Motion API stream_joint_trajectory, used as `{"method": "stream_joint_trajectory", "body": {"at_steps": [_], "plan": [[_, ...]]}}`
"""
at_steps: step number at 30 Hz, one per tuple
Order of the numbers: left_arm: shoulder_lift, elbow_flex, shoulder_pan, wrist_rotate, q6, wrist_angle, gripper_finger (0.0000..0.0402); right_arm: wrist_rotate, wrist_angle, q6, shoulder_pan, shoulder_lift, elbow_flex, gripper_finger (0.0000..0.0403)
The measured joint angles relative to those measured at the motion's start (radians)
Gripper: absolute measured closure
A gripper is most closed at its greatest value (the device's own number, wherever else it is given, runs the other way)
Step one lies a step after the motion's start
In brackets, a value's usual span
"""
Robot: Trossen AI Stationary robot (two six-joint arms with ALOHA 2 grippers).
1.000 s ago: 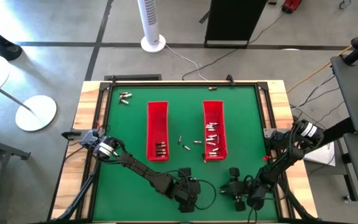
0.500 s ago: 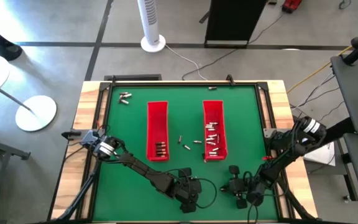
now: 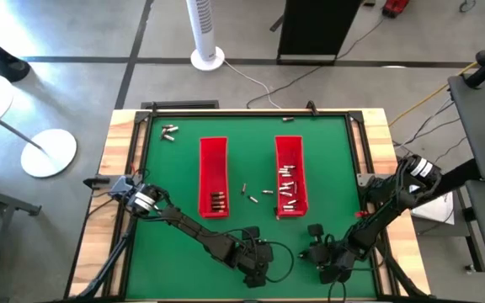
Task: Sort batteries
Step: Put the silver battery into the right red bin
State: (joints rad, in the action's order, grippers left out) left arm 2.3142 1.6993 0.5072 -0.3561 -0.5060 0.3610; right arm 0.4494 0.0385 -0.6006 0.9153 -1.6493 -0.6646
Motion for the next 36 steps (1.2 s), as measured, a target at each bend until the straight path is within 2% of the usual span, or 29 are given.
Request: {"method": "stream_joint_trajectory", "body": {"at_steps": [5,10,15,18,22,27,36], "plan": [[0.0,-0.002,0.0,-0.002,0.0,-0.001,0.0243,-0.014,0.168,0.068,-0.043,0.103,-0.055,0.038],[0.0,-0.006,0.0,-0.002,0.0,-0.001,0.0243,0.028,0.298,0.158,-0.116,0.218,-0.113,0.038],[0.0,-0.007,0.0,-0.002,0.0,-0.002,0.0243,0.032,0.47,0.255,-0.269,0.288,-0.203,0.038],[0.0,-0.007,0.0,-0.002,0.0,-0.004,0.0243,-0.021,0.603,0.302,-0.374,0.268,-0.263,0.038],[0.0,-0.007,0.0,-0.002,0.0,-0.007,0.0243,-0.07,0.698,0.388,-0.483,0.206,-0.331,0.038],[0.0,-0.007,0.0,-0.002,0.0,-0.011,0.0243,-0.154,0.71,0.463,-0.59,0.126,-0.371,0.038],[0.0,-0.007,0.0,-0.002,0.0,-0.014,0.0243,-0.2,0.708,0.47,-0.688,0.023,-0.371,0.038]]}}
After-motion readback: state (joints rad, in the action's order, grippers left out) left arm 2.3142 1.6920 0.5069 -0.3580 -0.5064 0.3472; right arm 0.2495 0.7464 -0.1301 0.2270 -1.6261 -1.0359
